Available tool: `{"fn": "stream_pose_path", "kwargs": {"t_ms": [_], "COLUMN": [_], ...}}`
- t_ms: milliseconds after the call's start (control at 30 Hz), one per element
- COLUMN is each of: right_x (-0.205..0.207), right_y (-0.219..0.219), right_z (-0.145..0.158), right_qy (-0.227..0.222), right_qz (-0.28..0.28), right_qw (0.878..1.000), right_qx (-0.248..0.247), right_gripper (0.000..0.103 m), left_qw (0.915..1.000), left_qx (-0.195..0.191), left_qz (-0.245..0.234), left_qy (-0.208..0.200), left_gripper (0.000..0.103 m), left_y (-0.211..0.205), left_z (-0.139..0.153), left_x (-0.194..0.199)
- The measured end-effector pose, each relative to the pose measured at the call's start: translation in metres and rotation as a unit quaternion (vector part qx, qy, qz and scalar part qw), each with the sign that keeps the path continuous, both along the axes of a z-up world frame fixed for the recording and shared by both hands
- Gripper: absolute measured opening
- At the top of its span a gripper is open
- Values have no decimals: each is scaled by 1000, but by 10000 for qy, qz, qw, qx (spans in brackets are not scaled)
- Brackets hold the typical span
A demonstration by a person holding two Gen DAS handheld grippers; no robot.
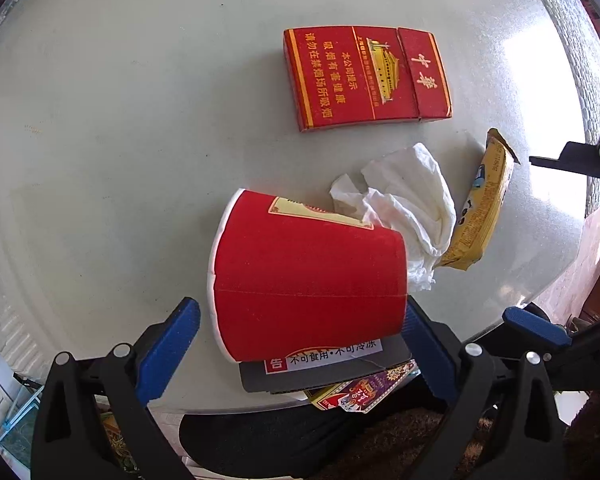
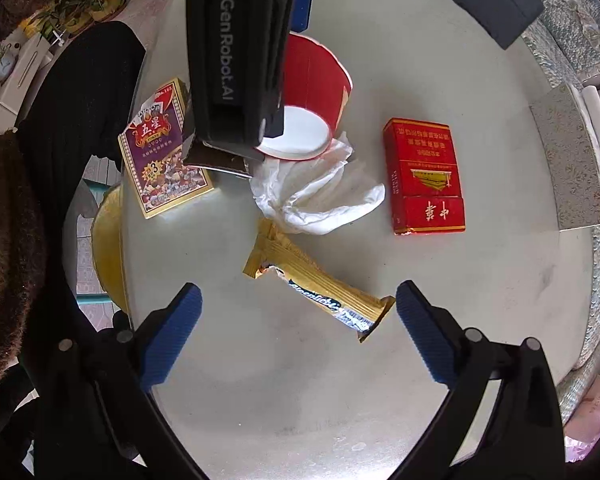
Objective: Collect trash
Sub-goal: 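Close the left tool on the red paper cup while the right tool lowers toward the gold wrapper, then close the right tool on the gold candy wrapper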
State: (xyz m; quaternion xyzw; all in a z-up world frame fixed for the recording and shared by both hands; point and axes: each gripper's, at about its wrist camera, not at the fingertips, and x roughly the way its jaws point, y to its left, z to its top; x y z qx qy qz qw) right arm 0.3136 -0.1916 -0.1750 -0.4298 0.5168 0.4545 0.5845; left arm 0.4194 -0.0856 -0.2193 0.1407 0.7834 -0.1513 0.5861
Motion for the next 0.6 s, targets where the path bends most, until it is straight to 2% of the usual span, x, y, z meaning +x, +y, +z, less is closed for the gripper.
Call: {"fn": "stream_pose_path", "kwargs": {"t_ms": [67, 133, 200, 367, 567, 600], "right_x": [2, 5, 8, 11, 17, 18], "right_y": [-1, -2, -3, -1, -5, -5], "right_z": [-10, -18, -25, -37, -40, -39], "right_qy": [4, 26, -14, 1, 183, 184], "right_qz": [18, 23, 14, 95, -56, -100], "right_qw": [10000, 9999, 9999, 9998, 9998, 9998], "right_qx": [-57, -96, -134, -194, -59, -45], "right_gripper": [95, 84, 80, 78, 54, 48], "left_qw": [10000, 10000, 10000, 9999, 9996, 9997], "left_qx": [-2, -1, -13, -51, -175, -168], "left_qz": [-24, -25, -23, 46, 144, 138], "left_qy": [29, 53, 92, 122, 156, 133], "left_gripper": [96, 96, 96, 96, 95, 95], "left_y": [0, 2, -2, 1, 10, 14], "left_z": [-4, -6, -8, -11, -13, -14], "left_x": [1, 2, 6, 7, 7, 9]}}
